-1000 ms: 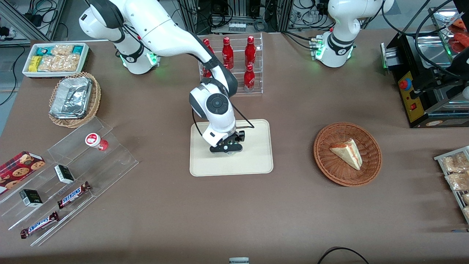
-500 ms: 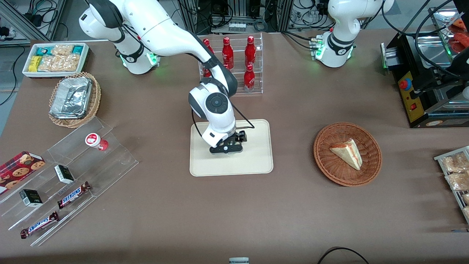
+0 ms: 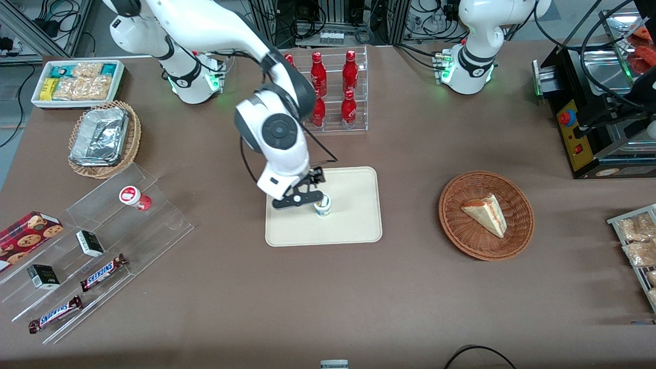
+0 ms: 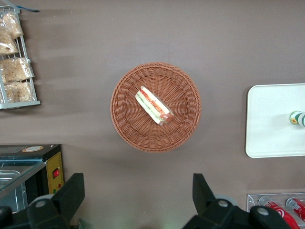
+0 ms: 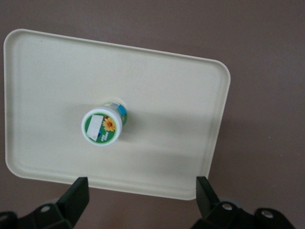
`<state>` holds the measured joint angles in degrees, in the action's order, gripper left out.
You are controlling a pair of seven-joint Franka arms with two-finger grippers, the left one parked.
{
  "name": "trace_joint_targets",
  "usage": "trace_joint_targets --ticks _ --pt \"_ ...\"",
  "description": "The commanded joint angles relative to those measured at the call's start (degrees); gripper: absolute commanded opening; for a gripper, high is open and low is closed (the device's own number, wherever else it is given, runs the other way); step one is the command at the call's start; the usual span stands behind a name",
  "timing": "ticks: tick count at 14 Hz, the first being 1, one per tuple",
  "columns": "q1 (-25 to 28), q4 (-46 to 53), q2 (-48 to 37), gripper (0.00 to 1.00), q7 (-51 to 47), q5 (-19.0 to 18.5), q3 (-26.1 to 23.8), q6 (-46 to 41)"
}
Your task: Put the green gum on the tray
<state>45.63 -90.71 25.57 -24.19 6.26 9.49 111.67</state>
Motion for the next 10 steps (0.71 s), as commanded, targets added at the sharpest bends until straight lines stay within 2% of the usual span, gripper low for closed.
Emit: trace_joint_targets --ticks 1,5,10 --pt "-4.3 -0.7 -4.1 1.0 7.5 -0.6 -0.3 -6.5" --pt "-10.6 -0.5 -7.8 1.0 16.5 -0.6 -0.2 -13.4" --pt "-19.9 -1.7 -12.1 1.0 16.9 -0.7 -0.2 -16.3"
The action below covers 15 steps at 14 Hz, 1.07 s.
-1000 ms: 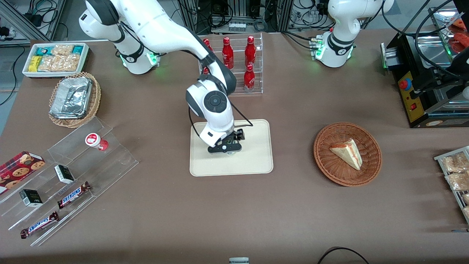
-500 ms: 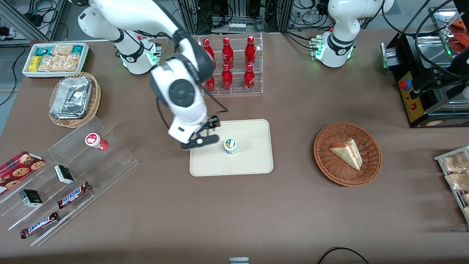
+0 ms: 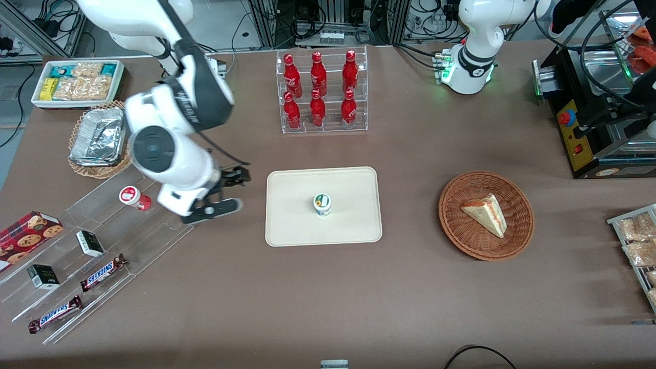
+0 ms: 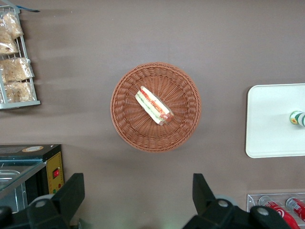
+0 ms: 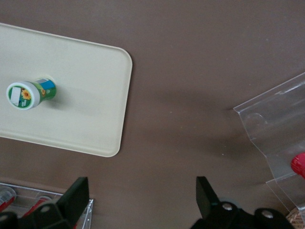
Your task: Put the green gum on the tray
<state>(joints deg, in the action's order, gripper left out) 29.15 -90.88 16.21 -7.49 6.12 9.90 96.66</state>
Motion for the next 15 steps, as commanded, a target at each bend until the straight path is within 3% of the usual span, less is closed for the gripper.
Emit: trace_joint_targets --ticks 1,5,9,15 --pt "-5.7 -2.3 -3.4 1.0 0.4 -0.6 -0.8 -1.3" --pt "-14.4 -5.0 -7.0 1.0 11.3 -0.6 -2.2 -1.5" --pt "-22.6 -7.2 -12.1 1.0 11.3 -0.8 -5.9 -6.0" --pt "-28.3 -8.5 -17.8 1.0 11.6 -6.7 -7.2 -13.6"
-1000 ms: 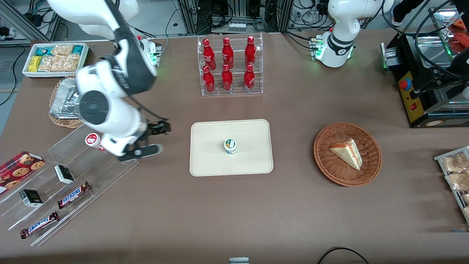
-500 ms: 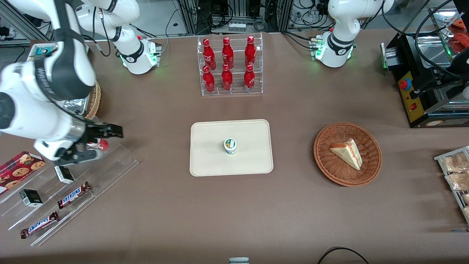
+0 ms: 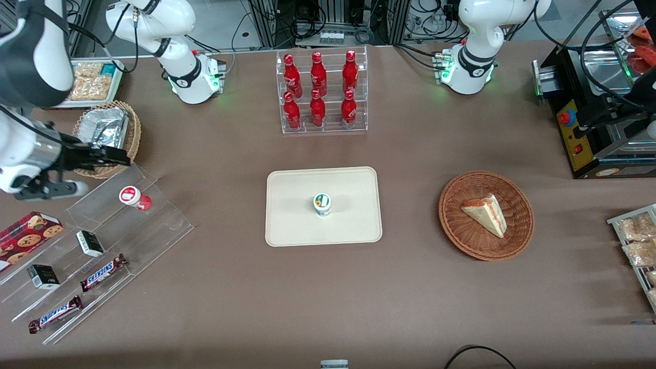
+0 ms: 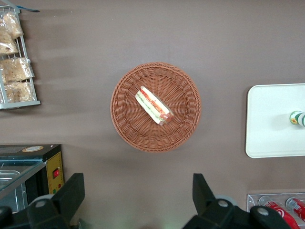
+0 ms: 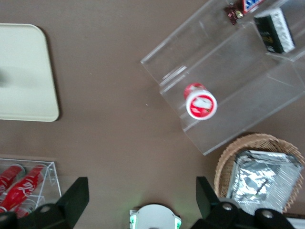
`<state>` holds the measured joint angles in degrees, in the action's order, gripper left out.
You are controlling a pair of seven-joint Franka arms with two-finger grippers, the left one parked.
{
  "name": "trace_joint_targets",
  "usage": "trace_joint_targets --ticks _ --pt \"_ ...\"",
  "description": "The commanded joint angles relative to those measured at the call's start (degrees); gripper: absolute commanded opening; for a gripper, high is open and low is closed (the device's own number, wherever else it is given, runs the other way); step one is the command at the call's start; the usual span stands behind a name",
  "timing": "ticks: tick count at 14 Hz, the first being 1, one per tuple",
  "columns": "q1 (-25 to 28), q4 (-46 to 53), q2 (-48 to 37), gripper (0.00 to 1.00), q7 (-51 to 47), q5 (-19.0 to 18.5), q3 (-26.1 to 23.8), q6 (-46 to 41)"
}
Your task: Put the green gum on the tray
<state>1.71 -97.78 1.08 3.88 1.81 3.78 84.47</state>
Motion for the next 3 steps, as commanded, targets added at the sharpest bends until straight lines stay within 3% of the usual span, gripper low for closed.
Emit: trace_joint_targets --ticks 1,3 --pt "-1.2 -1.6 -3.6 1.0 0.2 -2.7 -1.1 -2.1" --pt "-1.8 -1.6 -5.0 1.0 0.1 -2.7 -1.5 -3.3"
